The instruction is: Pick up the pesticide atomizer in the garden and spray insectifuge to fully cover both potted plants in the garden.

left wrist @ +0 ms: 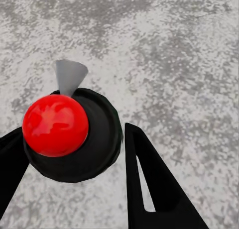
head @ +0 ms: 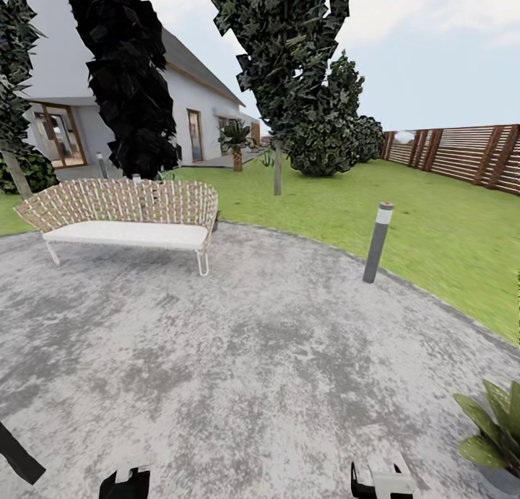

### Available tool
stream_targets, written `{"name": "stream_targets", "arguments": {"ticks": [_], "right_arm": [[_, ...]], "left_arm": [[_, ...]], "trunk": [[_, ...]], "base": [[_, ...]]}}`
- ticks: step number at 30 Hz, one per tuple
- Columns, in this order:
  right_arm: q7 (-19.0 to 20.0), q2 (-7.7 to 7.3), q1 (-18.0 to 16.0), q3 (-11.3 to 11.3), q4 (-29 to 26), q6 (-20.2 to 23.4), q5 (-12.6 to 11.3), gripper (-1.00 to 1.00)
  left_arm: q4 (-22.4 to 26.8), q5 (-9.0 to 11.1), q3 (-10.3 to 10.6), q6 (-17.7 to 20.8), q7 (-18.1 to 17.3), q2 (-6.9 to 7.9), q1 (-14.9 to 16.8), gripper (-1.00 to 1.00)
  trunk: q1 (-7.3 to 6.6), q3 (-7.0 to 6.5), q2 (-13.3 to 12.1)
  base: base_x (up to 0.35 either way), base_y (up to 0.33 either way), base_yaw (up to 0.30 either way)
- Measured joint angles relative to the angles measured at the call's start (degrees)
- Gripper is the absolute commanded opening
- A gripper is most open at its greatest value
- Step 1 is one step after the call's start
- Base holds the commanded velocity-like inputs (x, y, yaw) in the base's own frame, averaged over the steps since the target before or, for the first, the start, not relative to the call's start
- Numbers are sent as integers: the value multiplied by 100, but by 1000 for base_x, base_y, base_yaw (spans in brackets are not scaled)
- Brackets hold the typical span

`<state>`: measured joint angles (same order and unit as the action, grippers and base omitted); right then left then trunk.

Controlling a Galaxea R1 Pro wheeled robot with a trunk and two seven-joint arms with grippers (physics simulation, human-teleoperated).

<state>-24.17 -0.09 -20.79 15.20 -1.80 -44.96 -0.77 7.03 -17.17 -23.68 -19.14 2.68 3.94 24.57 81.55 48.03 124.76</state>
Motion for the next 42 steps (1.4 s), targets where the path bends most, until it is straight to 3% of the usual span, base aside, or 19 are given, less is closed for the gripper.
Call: {"name": "stream_targets", "arguments": {"ticks": [19, 29, 33, 42], "right_arm": [[8, 0, 0, 5, 7, 8, 4, 100], [6, 14, 0, 6, -9, 6, -3, 100], [4, 117, 0, 8, -4, 3, -1, 100], [5, 148, -1, -4, 5, -1, 4, 100]], "left_arm": [[0, -6, 5, -5, -4, 2, -1, -100], [1, -15, 1, -1, -6, 2, -8, -100], [1, -16, 0, 3, 1, 7, -9, -100], [0, -15, 4, 1, 2, 9, -10, -100]], "trunk": [[0, 53, 0], [0, 70, 0], [0, 70, 0], [-1, 70, 0]], "base": [[240, 223, -249], [240, 223, -23], [242, 165, 0], [291, -61, 0]]}}
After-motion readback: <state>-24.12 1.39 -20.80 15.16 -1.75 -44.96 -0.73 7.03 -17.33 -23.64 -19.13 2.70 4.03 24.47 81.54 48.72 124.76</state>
